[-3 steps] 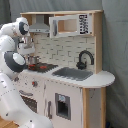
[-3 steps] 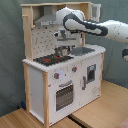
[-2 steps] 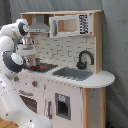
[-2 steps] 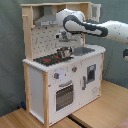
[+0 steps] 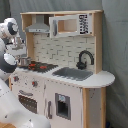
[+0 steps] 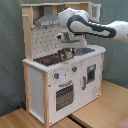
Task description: Play with the kitchen
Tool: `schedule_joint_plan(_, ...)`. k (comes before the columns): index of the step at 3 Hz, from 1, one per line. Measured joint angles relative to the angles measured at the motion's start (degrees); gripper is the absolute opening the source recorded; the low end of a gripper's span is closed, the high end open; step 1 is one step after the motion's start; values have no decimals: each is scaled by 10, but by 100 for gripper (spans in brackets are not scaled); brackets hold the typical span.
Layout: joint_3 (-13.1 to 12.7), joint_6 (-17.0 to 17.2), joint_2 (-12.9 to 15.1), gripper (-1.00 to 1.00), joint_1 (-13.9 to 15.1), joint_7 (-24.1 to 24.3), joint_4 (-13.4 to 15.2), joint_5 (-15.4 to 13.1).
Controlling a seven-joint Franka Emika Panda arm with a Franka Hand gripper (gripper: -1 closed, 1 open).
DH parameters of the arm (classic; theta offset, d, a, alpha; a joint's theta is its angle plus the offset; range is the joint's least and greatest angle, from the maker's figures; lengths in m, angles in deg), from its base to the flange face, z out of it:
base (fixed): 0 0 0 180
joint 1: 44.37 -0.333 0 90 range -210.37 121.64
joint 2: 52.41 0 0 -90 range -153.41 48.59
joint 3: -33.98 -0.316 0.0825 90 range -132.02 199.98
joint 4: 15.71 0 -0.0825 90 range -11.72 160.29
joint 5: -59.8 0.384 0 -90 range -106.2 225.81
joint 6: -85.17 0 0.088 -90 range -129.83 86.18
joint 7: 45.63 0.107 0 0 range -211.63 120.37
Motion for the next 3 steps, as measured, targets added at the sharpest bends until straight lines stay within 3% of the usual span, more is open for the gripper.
schedule_joint_plan(3, 79, -42, 0, -100, -127, -2, 114, 0)
